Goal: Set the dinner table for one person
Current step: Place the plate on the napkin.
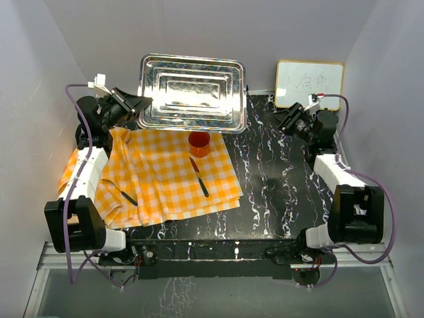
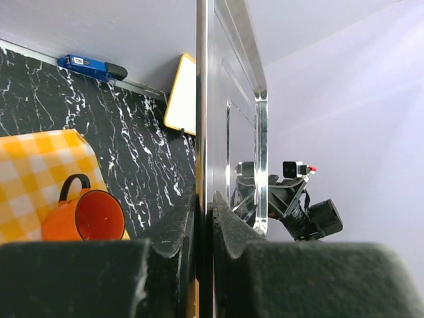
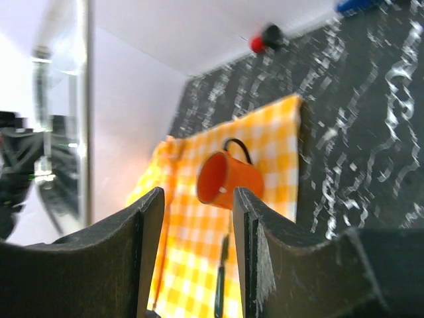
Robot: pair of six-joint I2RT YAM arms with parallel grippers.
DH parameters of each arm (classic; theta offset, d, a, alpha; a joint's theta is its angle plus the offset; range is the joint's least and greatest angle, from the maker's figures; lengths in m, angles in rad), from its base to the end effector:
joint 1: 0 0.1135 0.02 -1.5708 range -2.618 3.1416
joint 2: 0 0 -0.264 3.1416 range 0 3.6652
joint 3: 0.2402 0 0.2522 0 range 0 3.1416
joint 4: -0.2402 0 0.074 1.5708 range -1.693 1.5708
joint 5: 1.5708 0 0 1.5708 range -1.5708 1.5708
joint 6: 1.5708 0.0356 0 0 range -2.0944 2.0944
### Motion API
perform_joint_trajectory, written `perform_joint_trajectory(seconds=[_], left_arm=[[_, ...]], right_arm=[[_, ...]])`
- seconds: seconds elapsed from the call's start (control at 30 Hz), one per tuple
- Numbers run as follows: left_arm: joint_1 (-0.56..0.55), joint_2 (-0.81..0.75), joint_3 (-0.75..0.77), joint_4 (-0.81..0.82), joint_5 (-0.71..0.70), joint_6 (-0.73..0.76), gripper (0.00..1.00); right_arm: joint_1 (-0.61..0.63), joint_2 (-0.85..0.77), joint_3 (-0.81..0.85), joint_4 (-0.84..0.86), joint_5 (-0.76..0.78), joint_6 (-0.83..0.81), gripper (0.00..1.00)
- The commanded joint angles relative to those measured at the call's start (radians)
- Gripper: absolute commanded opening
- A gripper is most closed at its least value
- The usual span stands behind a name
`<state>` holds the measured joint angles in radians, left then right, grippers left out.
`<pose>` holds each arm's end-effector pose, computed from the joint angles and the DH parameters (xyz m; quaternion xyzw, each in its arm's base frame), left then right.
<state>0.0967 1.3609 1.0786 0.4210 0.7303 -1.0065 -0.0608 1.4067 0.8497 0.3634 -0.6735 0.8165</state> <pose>0.3173 0.0069 0.3750 -0.0919 0.6634 -0.5202 0.5300 0.3172 0.0029 0.2758 0.1194 0.7489 0.4584 0.4633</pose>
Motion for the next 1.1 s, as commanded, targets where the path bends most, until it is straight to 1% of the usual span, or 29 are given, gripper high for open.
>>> perform_joint_trajectory(seconds=[0.0,0.07,0.17,0.23,0.3,0.33,0.43,0.63,1.07], left_arm=[[0.010,-0.013,0.002,0.139,0.066,-0.083,0.00],[0.009,-0.009,0.001,0.142,0.070,-0.085,0.00],[0.010,0.002,0.003,0.152,0.079,-0.090,0.00],[0.009,0.003,-0.004,0.176,0.088,-0.108,0.00],[0.009,0.026,-0.013,0.203,0.091,-0.127,0.00],[0.010,0.031,-0.014,0.203,0.091,-0.127,0.00],[0.010,0.039,-0.017,0.206,0.095,-0.126,0.00],[0.009,0.038,-0.011,0.155,0.089,-0.083,0.00],[-0.003,0.039,-0.045,0.167,0.100,-0.083,0.00]], right_arm=[[-0.055,0.020,-0.065,0.584,-0.185,0.294,0.43],[-0.072,0.048,-0.102,0.772,-0.206,0.440,0.43],[-0.080,0.113,-0.115,0.988,-0.241,0.584,0.43],[-0.079,0.176,-0.116,1.176,-0.248,0.712,0.43],[-0.079,0.267,-0.104,1.404,-0.237,0.872,0.43],[-0.077,0.312,-0.085,1.451,-0.249,0.927,0.42],[-0.055,0.384,-0.048,1.457,-0.258,0.930,0.41],[-0.008,0.391,0.007,1.457,-0.261,0.926,0.40],[0.057,0.446,0.140,1.455,-0.238,0.958,0.40]])
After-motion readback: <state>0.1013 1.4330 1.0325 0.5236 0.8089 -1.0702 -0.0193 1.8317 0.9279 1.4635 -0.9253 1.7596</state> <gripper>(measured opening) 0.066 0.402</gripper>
